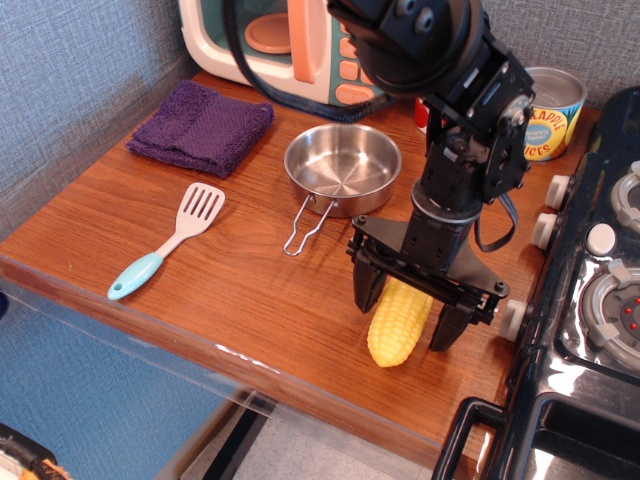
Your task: Place the corn on the purple rag.
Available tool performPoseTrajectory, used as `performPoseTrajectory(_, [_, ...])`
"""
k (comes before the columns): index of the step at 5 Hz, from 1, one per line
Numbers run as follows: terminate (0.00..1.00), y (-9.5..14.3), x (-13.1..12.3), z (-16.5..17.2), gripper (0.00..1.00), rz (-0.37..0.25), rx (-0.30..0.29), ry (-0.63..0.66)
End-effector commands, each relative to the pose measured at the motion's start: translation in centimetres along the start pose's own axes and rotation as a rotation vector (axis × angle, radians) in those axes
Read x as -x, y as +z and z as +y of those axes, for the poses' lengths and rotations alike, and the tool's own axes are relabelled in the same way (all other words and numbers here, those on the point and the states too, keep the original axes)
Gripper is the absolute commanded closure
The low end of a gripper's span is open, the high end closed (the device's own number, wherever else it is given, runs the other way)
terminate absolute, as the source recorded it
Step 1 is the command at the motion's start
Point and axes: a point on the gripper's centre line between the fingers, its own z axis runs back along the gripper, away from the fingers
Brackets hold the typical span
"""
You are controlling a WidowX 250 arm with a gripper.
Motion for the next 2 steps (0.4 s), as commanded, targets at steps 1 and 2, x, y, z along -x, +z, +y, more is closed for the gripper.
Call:
performPoseTrajectory(1, [0.0,0.31,-0.95,0.24,1.0,-0.034,0.007,0.003])
performPoseTrajectory(2, [0.0,1.26,-1.37,0.25,1.0,-0.045,0.038,-0.034])
